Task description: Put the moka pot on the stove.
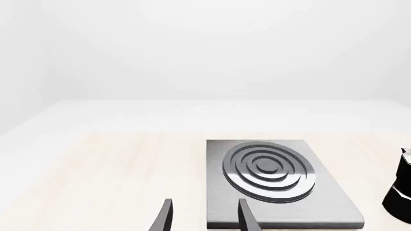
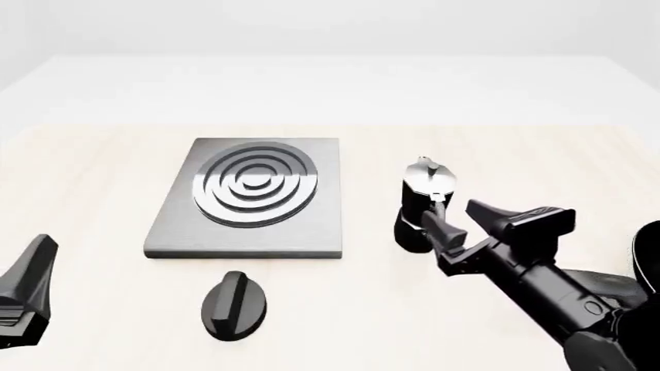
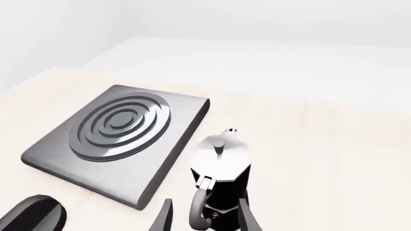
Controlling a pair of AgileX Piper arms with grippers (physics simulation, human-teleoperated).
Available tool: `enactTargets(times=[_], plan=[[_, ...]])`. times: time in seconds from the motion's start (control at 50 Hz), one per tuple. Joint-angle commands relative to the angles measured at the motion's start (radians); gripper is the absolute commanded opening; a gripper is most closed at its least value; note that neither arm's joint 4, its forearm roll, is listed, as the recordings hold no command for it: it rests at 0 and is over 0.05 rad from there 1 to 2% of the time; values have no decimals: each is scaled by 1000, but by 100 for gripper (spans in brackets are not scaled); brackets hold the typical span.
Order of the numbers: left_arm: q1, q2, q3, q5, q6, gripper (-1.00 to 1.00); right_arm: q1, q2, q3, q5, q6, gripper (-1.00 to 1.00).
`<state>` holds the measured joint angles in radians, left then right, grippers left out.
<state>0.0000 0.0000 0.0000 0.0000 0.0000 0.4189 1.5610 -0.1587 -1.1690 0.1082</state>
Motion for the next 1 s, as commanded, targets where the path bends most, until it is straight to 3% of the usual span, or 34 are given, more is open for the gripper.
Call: enactTargets(times=[0.02,0.98,1.0], plan=[[0,0,0,0,0,100,8,68,-10,-32,19,100],[0,0,0,0,0,100,12,175,-60,-47,35,100],[0,0,0,0,0,100,12,174,-60,-47,35,-100]])
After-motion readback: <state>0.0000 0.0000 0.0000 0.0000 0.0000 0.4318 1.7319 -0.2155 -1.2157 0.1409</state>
